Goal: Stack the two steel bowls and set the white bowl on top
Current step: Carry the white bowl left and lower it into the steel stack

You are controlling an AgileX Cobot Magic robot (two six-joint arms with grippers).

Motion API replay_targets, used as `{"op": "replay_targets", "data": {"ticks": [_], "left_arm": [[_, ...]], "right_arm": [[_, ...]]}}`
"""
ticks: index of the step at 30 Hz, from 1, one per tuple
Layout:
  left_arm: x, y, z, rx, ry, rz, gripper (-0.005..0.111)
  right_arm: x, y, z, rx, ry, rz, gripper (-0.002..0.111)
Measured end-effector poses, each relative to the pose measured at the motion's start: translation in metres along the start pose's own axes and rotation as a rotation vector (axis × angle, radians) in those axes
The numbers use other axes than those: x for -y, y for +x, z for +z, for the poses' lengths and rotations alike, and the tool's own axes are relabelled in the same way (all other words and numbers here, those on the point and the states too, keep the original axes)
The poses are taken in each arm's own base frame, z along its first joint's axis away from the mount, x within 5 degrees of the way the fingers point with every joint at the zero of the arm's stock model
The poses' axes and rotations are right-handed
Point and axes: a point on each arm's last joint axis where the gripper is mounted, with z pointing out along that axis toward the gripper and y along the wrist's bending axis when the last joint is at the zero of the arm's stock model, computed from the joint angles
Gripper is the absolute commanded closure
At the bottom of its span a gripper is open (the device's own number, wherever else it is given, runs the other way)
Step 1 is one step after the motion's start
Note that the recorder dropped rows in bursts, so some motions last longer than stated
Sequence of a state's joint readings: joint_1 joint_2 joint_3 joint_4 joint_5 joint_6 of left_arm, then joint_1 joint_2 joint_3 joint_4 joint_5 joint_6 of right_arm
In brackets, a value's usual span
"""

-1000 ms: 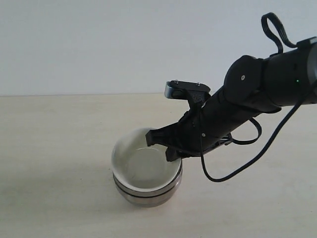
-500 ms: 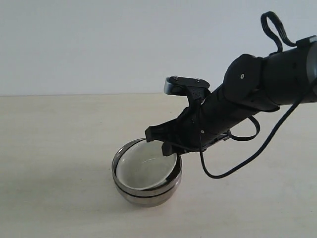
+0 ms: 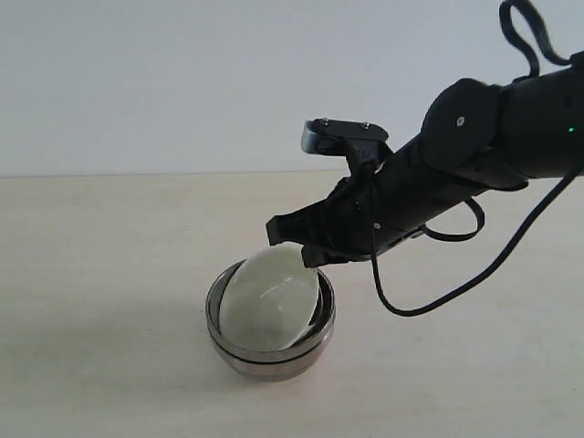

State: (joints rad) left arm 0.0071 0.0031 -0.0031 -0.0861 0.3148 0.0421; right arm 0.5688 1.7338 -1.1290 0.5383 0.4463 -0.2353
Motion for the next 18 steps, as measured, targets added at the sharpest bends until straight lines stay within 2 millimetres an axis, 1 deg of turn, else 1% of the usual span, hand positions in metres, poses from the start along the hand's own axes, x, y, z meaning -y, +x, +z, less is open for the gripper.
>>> {"op": "replay_targets", "data": {"ticks": [3, 5, 11, 18], "left_arm": [[0.000, 0.000, 0.000, 0.000, 0.000, 0.000, 0.103], [0.000, 0.000, 0.000, 0.000, 0.000, 0.000, 0.103], [0.000, 0.000, 0.000, 0.000, 0.000, 0.000, 0.103], [0.000, 0.000, 0.000, 0.000, 0.000, 0.000, 0.103]], "right_arm": [[-0.005, -0.002, -0.011, 0.001, -0.018, -0.022, 0.108], [-0.006, -0.001, -0.013, -0.018, -0.025, -0.027, 0.108], [-0.003, 0.007, -0.010, -0.043, -0.020, -0.021, 0.108], [0.006, 0.019, -0.003, -0.024, 0.024, -0.024, 0.108]]}}
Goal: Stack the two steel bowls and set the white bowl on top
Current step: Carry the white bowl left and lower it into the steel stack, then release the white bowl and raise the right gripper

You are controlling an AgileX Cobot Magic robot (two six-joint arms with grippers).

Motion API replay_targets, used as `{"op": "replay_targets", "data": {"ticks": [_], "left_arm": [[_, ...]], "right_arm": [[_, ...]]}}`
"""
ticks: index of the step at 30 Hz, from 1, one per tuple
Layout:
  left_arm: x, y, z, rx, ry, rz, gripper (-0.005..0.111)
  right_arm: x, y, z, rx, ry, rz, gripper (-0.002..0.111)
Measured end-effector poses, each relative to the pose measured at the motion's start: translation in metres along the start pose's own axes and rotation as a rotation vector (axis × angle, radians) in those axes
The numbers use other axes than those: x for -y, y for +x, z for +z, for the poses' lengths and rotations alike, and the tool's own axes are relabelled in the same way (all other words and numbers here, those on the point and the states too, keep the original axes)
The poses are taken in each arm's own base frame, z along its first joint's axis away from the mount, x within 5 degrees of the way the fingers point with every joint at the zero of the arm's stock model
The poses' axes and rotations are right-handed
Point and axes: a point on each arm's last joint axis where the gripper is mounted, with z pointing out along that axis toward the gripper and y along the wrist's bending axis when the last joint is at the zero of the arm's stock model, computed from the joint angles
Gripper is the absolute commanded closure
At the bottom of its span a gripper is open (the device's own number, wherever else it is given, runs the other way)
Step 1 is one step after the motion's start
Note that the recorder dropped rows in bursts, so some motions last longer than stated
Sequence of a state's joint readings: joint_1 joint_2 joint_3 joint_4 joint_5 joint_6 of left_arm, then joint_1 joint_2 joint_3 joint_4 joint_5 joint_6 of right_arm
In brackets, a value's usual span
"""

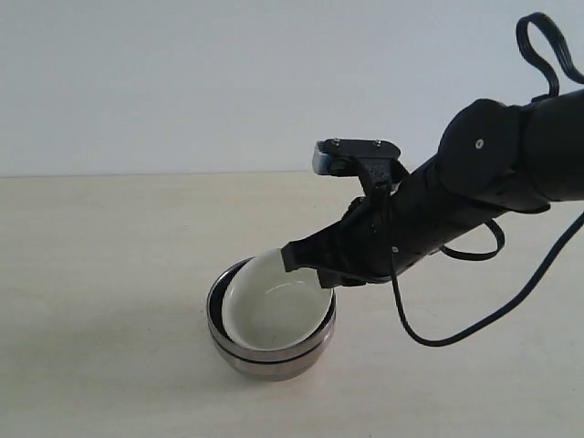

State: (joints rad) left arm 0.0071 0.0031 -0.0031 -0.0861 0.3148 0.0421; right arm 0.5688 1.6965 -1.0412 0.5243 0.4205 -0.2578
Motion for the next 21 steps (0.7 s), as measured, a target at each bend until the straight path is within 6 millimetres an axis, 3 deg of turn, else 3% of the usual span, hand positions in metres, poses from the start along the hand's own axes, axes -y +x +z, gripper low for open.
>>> {"op": "replay_targets", "data": {"ticks": [21], "left_arm": [[0.0000, 0.0000, 0.0000, 0.000, 0.000, 0.000, 0.103]], "right_arm": [[0.0056, 0.0012, 0.0027, 0.067, 0.036, 0.000, 0.108]]}}
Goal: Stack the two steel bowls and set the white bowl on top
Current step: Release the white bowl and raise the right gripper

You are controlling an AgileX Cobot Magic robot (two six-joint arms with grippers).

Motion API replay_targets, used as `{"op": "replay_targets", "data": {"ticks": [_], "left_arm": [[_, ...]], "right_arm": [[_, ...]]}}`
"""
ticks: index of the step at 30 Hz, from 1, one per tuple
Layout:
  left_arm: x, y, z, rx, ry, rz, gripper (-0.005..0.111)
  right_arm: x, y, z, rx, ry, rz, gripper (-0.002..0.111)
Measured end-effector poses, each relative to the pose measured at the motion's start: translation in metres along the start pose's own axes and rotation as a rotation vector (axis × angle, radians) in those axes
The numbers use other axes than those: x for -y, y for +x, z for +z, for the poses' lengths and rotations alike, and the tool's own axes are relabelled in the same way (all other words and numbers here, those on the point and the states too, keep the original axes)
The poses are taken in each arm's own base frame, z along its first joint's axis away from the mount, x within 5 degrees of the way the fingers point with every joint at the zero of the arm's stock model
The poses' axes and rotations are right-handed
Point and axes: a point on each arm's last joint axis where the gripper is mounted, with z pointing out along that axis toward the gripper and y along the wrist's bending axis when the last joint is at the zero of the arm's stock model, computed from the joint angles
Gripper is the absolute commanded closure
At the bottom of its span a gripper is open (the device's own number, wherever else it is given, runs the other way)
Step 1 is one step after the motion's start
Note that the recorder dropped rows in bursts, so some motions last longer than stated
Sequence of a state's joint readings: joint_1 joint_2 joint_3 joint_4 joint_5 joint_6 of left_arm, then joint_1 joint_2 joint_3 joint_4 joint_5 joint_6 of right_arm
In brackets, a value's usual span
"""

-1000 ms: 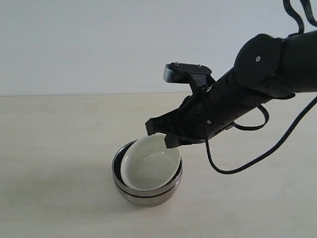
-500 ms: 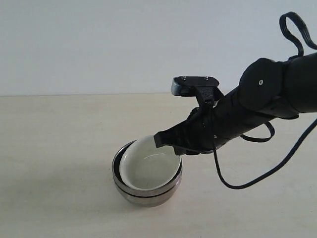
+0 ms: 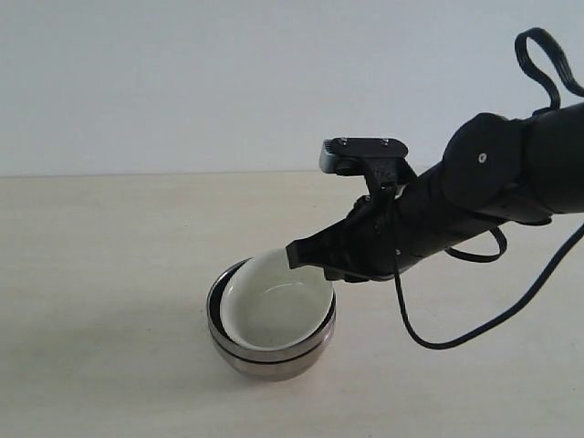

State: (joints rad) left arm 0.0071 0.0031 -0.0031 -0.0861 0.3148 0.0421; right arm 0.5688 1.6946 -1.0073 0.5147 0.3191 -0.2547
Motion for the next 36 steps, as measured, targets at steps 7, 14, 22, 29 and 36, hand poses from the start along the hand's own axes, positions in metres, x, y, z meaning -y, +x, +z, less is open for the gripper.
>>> {"op": "replay_targets", "data": {"ticks": [7, 14, 22, 29, 36], "left_arm": [[0.000, 0.000, 0.000, 0.000, 0.000, 0.000, 0.103], [0.000, 0.000, 0.000, 0.000, 0.000, 0.000, 0.103], [0.000, 0.000, 0.000, 0.000, 0.000, 0.000, 0.103], [0.000, 0.000, 0.000, 0.000, 0.000, 0.000, 0.103], [0.000, 0.000, 0.000, 0.000, 0.000, 0.000, 0.103]], "right_arm": [[0.004, 0.008, 0.003, -0.003, 0.015, 0.009, 0.108], [0.005, 0.002, 0.003, 0.062, 0.026, 0.034, 0.108], [0.003, 0.002, 0.008, 0.076, 0.026, 0.056, 0.108], [0.001, 0.009, 0.029, 0.075, 0.046, 0.046, 0.108], [0.001, 0.009, 0.030, 0.078, 0.048, 0.046, 0.108]]}}
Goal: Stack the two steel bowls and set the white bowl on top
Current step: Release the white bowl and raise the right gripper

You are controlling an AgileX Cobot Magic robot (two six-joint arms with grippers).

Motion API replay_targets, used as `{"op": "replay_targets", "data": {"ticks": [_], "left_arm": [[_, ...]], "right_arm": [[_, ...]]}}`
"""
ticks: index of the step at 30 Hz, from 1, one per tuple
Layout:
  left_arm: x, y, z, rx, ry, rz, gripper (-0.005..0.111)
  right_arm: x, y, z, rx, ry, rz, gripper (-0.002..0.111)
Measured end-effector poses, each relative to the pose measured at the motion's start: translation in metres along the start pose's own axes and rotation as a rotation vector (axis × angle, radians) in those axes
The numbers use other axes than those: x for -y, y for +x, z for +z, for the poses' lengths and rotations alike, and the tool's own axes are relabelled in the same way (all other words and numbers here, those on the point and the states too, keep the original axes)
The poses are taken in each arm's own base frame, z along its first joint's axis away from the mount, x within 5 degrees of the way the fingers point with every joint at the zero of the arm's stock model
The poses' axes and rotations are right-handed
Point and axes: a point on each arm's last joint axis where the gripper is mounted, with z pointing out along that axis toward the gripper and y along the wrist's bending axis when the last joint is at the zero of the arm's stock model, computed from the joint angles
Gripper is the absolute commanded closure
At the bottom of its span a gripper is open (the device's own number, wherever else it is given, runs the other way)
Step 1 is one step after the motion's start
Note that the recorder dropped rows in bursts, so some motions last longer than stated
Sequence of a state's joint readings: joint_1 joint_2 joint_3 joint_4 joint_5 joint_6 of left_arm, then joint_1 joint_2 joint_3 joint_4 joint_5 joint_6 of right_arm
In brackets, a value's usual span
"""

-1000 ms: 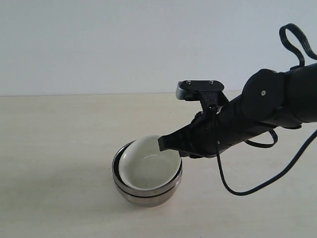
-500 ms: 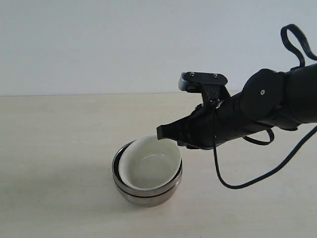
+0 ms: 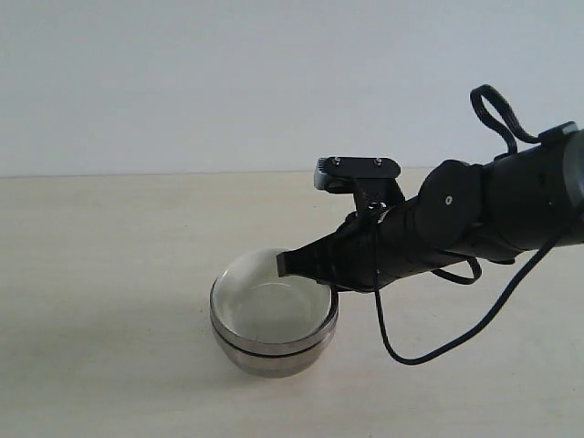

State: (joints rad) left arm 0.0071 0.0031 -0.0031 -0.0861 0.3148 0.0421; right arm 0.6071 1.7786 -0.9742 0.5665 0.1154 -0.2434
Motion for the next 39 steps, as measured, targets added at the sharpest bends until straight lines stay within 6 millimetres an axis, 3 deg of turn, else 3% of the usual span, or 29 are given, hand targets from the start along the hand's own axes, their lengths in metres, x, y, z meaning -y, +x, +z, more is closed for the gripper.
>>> {"op": "replay_targets", "data": {"ticks": [13, 19, 24, 27, 32, 35, 39], "left_arm": [[0.000, 0.000, 0.000, 0.000, 0.000, 0.000, 0.103], [0.000, 0.000, 0.000, 0.000, 0.000, 0.000, 0.103], [0.000, 0.000, 0.000, 0.000, 0.000, 0.000, 0.103], [0.000, 0.000, 0.000, 0.000, 0.000, 0.000, 0.103], [0.000, 0.000, 0.000, 0.000, 0.000, 0.000, 0.103], [0.000, 0.000, 0.000, 0.000, 0.000, 0.000, 0.103], [0.000, 0.000, 0.000, 0.000, 0.000, 0.000, 0.103]], "right_arm": [[-0.007, -0.015, -0.023, 0.088, -0.021, -0.007, 0.108], [-0.023, -0.015, -0.022, 0.154, -0.039, -0.031, 0.108], [-0.037, -0.008, -0.002, 0.226, -0.028, -0.050, 0.108], [-0.037, 0.002, 0.023, 0.187, -0.012, -0.053, 0.108], [-0.040, 0.005, 0.045, 0.149, -0.009, -0.055, 0.108], [-0.045, 0.002, 0.045, 0.137, -0.025, -0.059, 0.108], [-0.056, -0.011, 0.029, 0.211, -0.051, -0.079, 0.108]]}}
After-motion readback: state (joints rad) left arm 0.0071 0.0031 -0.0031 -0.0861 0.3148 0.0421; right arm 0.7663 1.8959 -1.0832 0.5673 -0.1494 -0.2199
